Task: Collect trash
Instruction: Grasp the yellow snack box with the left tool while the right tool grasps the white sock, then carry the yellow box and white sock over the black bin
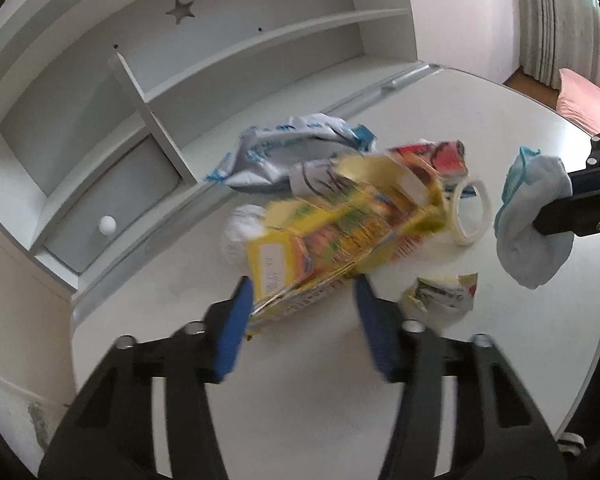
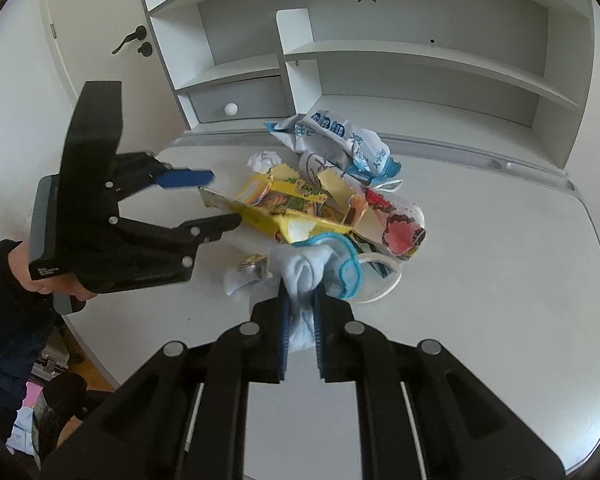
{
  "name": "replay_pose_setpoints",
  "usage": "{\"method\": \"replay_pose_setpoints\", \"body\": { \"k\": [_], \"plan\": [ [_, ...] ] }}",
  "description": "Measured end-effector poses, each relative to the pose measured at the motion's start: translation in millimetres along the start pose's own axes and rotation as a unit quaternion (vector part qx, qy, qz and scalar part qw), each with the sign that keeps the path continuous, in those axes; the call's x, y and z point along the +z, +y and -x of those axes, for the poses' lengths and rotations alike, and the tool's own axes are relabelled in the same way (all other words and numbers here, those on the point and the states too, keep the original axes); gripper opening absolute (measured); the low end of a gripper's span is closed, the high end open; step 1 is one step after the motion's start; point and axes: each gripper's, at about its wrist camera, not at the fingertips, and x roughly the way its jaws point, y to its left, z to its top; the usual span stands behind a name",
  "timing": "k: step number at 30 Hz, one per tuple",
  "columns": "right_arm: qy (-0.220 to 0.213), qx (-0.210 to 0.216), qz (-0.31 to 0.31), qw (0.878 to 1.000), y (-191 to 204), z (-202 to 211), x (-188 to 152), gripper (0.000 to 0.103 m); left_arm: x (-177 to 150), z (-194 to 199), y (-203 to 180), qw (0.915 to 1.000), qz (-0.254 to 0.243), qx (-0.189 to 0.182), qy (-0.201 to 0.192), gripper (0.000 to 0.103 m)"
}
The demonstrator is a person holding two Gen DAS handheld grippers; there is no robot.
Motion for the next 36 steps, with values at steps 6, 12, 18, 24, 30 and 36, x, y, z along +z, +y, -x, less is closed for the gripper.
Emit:
{"method": "replay_pose_setpoints", "body": {
  "k": [6,12,18,24,30,36],
  "plan": [
    [-0.006,0.002,-0.002,1.0,-2,5,-2,0.011,-1,5,-6,0.9996,-0.003,0.024,0.012,0.004],
    [-0.013,0.002,-0.011,1.0,-11,14,-6,0.011,-1,24,-2,0.9996,0.02,0.019,0.002,0.003],
    [-0.019,0.002,-0.02,1.0,-20,23,-10,0.011,-4,53,6,0.998,0.056,0.017,-0.025,0.003],
    [-0.03,0.0,-0.029,0.999,-29,38,-14,0.011,-3,77,8,0.9949,0.09,0.013,-0.044,0.003],
    [-0.046,-0.026,-0.06,0.997,-67,70,-34,0.011,14,91,-17,0.9922,0.106,-0.011,-0.063,0.003],
    [-0.068,-0.083,-0.119,0.987,-134,132,-81,0.011,53,98,-86,0.9901,0.102,-0.052,-0.082,0.003]
  ]
}}
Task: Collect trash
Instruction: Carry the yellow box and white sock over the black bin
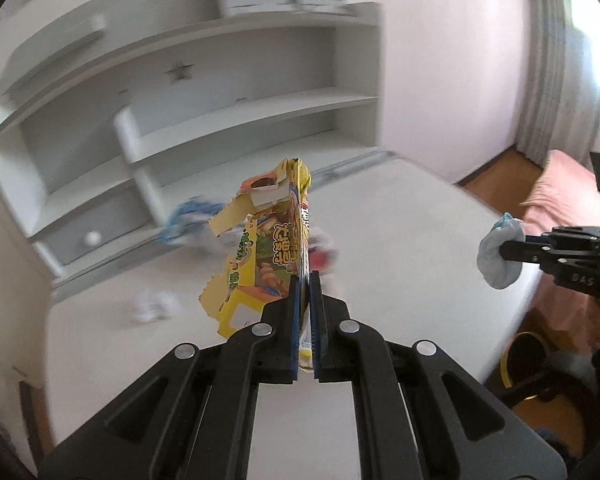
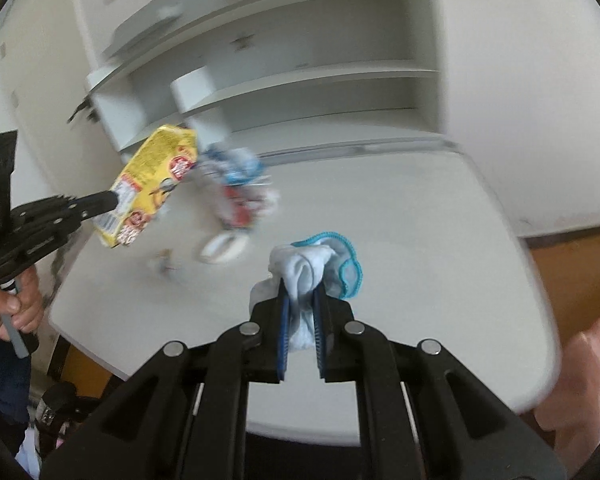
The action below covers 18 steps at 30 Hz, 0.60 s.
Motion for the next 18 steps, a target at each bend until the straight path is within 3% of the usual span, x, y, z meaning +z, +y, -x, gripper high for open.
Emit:
{"method": "replay_pose_setpoints", "body": {
  "k": [5,9,13,18],
  "plan": [
    [-0.019,-0.068,-0.058,0.996,-89,67,-38,0.011,20,-9,-94,0.9975,-0.029,-0.064,-0.002,0.003],
    [-0.017,-0.128,-0.112,0.985,-158,117,-83,0.011,25,-19,-188,0.9881,-0.064,-0.139,0.008,0.003],
    [-0.009,-0.187,-0.18,0.966,-232,169,-148,0.011,16,-36,-289,0.9714,-0.094,-0.215,0.038,0.003],
    [0.021,-0.231,-0.238,0.943,-293,202,-223,0.011,-19,-67,-416,0.9413,-0.123,-0.295,0.107,0.003]
  ]
}}
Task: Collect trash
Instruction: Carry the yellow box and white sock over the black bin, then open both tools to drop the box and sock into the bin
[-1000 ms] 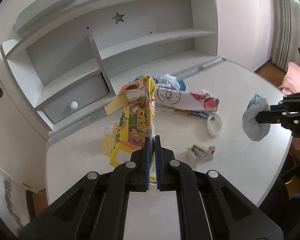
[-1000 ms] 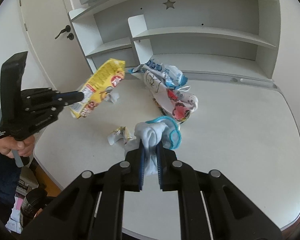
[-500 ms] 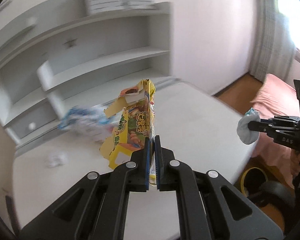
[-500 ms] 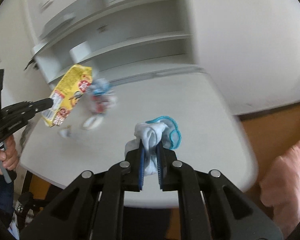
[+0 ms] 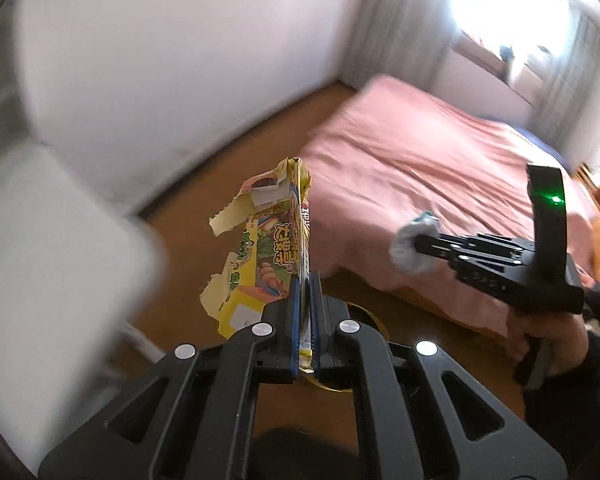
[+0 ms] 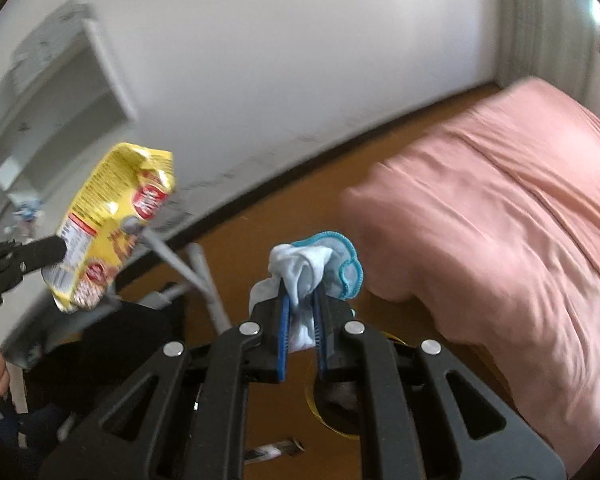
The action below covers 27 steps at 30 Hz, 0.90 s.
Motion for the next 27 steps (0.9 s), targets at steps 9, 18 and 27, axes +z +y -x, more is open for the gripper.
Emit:
{"method": "replay_pose_setpoints", "body": {
  "k": [9,18,27],
  "plan": [
    [0.061,-0.007,-0.072,0.996,-83,-44,-71,0.011,-26,-145,-81,0.9879,-0.008,-0.066,0.14,0.003],
    [0.092,-0.003,-0.096,0.991,-107,-80,-100,0.011,-40,-205,-81,0.9689,0.066,-0.101,0.216,0.003],
    [0.096,0.001,-0.098,0.99,-107,-84,-97,0.011,-41,-213,-76,0.9665,0.072,-0.095,0.227,0.004]
  ]
}}
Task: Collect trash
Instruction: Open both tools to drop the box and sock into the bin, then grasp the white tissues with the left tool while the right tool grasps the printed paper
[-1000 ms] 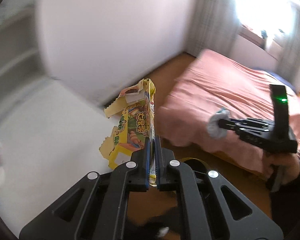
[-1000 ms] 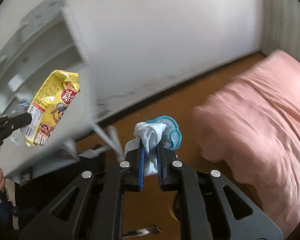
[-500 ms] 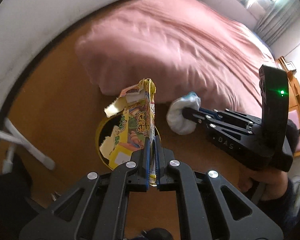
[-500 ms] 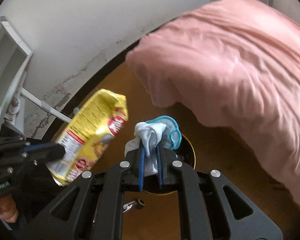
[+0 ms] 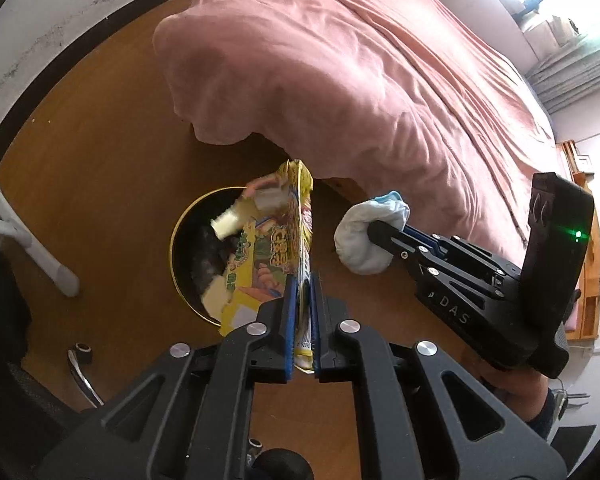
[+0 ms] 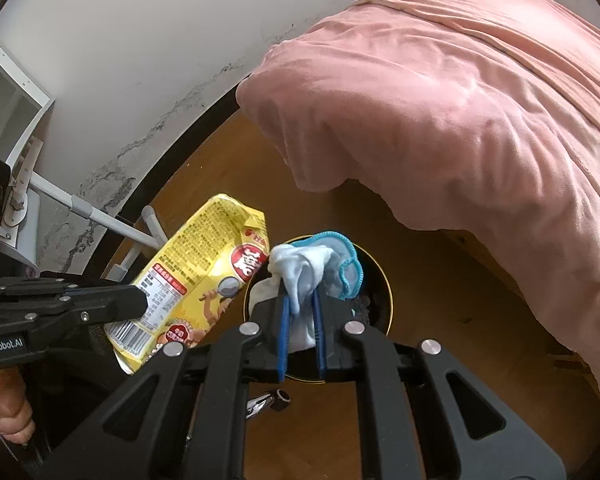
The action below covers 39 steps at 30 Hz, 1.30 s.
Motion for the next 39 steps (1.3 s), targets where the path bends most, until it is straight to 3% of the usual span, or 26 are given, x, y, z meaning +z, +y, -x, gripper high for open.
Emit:
{"method": "replay_pose_setpoints", "body": {
  "k": [4,5,6,7,8,9,17,19,23,29,34,39],
  "plan": [
    [0.001,-0.003,-0.001,1.0,0,0,1,0.014,1,2,-1,1.0,-0.002,0.005,-0.007,0.005],
    [0.0,-0.004,-0.001,1.0,-1,1,2,0.024,0,2,-1,1.0,-0.002,0.004,-0.008,0.008],
    [-0.001,-0.004,-0.005,1.0,-2,1,2,0.034,0,3,-1,0.9999,-0.001,0.004,-0.009,0.021],
    [-0.003,-0.002,-0.008,1.0,-3,2,2,0.056,0,5,0,0.9999,0.0,0.004,-0.012,0.032],
    [-0.007,0.002,-0.01,1.0,-3,4,2,0.06,-1,7,0,0.9999,0.001,0.002,-0.017,0.054],
    [-0.007,0.003,-0.008,1.0,-2,4,1,0.06,-1,11,-1,0.9996,-0.001,0.002,-0.027,0.062],
    [-0.012,0.002,-0.009,1.0,0,7,2,0.06,-3,16,2,0.9993,0.005,0.007,-0.038,0.064],
    [-0.013,0.0,-0.01,1.0,0,8,4,0.06,-3,20,3,0.9988,0.007,0.01,-0.047,0.068],
    [-0.024,-0.004,-0.012,1.0,7,16,10,0.062,-5,37,13,0.9957,0.032,0.008,-0.087,0.079],
    [-0.054,0.0,0.023,0.998,53,40,27,0.067,-6,82,32,0.991,0.048,0.012,-0.124,0.08],
    [-0.086,0.012,0.081,0.993,125,65,47,0.07,-19,161,56,0.9775,0.048,0.055,-0.198,0.087],
    [-0.113,0.047,0.149,0.981,219,87,60,0.073,-56,248,96,0.951,0.046,0.146,-0.269,0.091]
  ]
}}
